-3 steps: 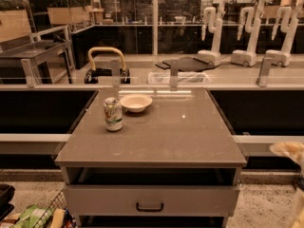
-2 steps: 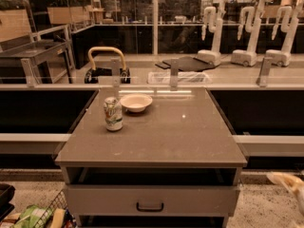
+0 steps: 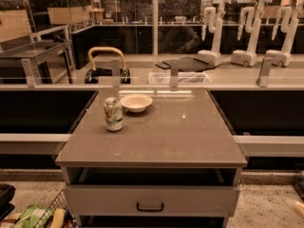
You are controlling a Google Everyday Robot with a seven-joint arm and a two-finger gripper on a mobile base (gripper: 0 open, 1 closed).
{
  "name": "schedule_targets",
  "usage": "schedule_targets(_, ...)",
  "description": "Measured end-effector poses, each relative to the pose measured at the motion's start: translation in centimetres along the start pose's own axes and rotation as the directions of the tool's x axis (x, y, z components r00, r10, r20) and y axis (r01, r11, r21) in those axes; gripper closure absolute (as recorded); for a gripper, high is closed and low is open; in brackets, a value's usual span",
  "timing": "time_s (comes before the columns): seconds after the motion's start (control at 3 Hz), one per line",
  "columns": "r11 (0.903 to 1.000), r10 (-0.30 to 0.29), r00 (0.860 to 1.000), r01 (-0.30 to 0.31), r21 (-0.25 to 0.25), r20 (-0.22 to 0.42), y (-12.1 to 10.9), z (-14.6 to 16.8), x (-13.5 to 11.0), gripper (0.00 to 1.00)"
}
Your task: Pick water bottle from bottom drawer and place on counter
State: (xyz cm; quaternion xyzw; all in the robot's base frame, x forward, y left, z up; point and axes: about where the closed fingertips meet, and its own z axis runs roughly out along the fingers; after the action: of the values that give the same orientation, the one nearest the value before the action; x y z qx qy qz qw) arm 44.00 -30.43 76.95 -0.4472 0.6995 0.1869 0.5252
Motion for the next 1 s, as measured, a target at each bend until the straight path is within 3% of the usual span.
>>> schedule_targets(0.33, 0.9979, -0.063, 0.997, 0.063, -0.014, 0.043, 0.7, -1.2, 3.2, 0.00)
schedule_targets(1.0, 0.9964, -0.079, 0.996, 0.080, -0.029, 0.050, 0.9, -0.1, 3.5, 0.00)
